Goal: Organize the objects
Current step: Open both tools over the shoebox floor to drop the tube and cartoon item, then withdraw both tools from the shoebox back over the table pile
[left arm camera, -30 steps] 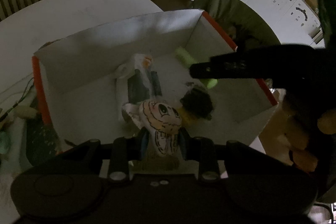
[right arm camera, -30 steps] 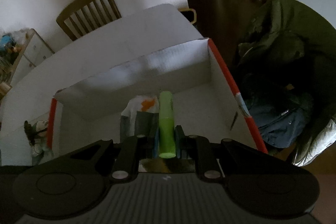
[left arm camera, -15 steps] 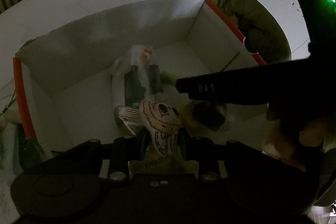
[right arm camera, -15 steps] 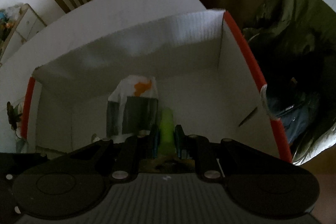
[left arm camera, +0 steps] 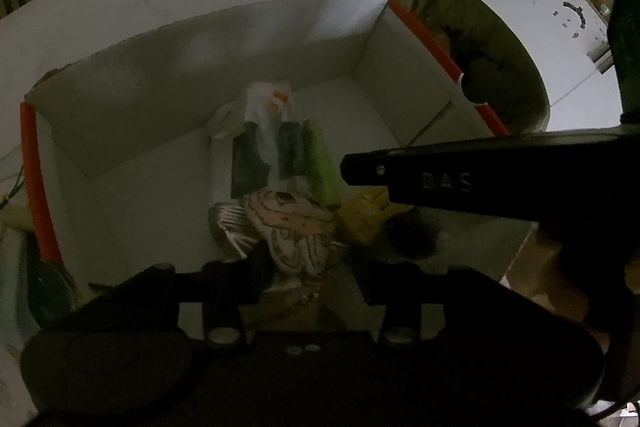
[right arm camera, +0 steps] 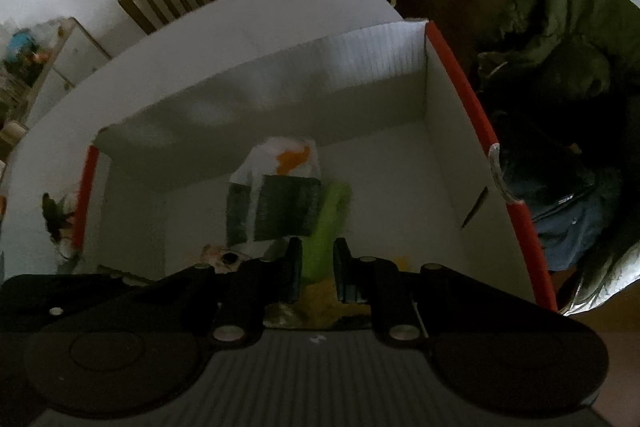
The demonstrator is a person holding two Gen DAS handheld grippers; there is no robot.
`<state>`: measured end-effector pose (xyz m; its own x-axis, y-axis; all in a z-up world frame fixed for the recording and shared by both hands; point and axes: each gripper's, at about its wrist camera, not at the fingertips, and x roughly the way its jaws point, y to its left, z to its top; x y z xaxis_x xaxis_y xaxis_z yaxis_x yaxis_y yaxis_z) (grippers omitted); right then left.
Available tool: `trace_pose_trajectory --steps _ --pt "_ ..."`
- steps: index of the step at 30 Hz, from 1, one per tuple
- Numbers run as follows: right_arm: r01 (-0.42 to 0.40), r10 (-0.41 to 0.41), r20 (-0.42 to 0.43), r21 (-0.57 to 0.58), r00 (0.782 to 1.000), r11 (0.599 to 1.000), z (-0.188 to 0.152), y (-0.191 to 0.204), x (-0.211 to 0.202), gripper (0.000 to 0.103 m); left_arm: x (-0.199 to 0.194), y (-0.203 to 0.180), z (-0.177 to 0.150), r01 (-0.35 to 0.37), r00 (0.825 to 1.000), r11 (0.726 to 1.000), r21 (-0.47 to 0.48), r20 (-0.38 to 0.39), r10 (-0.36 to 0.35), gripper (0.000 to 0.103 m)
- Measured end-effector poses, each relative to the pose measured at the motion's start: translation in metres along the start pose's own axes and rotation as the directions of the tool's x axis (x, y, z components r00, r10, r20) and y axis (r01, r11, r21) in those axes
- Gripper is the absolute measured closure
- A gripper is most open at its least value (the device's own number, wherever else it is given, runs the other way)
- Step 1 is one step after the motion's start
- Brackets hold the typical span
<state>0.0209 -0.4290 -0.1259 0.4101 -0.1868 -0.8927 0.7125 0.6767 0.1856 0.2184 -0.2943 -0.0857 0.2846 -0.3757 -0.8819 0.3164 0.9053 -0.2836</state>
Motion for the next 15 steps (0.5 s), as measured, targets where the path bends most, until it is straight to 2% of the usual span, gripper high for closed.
trace_pose_trajectory --steps 4,15 --pt "-0.017 0.017 0.015 -0.007 1.000 1.000 -0.005 0.000 -0.011 0.087 -0.005 -0.002 -0.003 -0.004 1.000 1.000 0.004 0.013 0.004 0.046" --pt "-0.042 0.043 0.059 -0.009 0.997 0.999 -0.018 0.002 -0.042 0.087 -0.035 0.002 -0.011 0.009 0.997 1.000 -0.015 0.077 -0.008 0.045"
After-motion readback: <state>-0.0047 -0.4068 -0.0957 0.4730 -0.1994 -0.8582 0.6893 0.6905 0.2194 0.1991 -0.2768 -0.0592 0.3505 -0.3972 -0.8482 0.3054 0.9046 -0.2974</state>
